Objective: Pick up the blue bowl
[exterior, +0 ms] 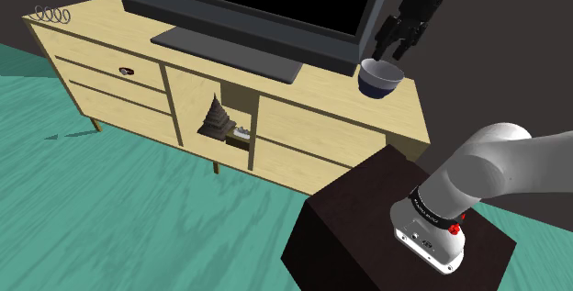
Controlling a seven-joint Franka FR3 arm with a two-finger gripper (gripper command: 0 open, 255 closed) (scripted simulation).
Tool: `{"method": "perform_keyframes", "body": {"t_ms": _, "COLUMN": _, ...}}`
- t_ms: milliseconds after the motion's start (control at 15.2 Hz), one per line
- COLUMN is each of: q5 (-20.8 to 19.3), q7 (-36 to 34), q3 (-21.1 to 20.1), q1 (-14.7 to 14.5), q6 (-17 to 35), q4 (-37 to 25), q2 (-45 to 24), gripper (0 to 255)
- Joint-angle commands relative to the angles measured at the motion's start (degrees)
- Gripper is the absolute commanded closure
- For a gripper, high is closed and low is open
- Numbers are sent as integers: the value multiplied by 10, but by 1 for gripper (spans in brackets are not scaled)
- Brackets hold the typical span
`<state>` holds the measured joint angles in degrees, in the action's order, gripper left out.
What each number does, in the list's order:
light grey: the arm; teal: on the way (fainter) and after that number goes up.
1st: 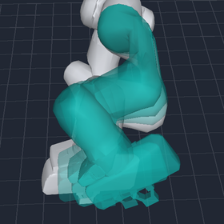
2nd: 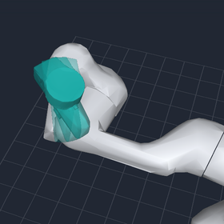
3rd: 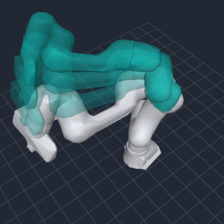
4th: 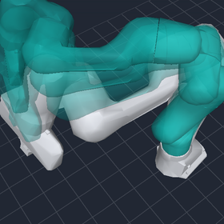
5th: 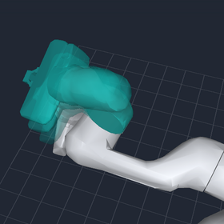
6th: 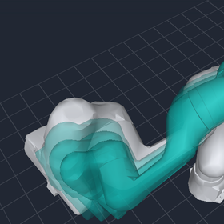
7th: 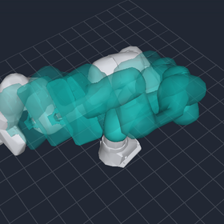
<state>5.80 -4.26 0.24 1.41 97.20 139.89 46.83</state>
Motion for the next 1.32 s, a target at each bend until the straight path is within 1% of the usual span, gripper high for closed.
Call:
{"method": "perform_keyframes", "body": {"t_ms": 0, "q5": 0, "q7": 0, "q3": 0, "q1": 0, "q6": 0, "q4": 0, "q2": 0, "gripper": 0}}
{"method": "perform_keyframes", "body": {"t_ms": 396, "q5": -36, "q7": 81, "q3": 74, "q1": 26, "q6": 46, "q4": 0, "q2": -56, "gripper": 0}}
{"method": "perform_keyframes", "body": {"t_ms": 726, "q5": -55, "q7": 148, "q3": 136, "q1": 41, "q6": 85, "q4": -20, "q2": -122, "gripper": 0}}
{"method": "perform_keyframes", "body": {"t_ms": 990, "q5": -59, "q7": 204, "q3": 184, "q1": 47, "q6": 114, "q4": -49, "q2": -185, "gripper": 0}}
{"method": "perform_keyframes", "body": {"t_ms": 1254, "q5": -49, "q7": 263, "q3": 231, "q1": 50, "q6": 138, "q4": -88, "q2": -257, "gripper": 0}}
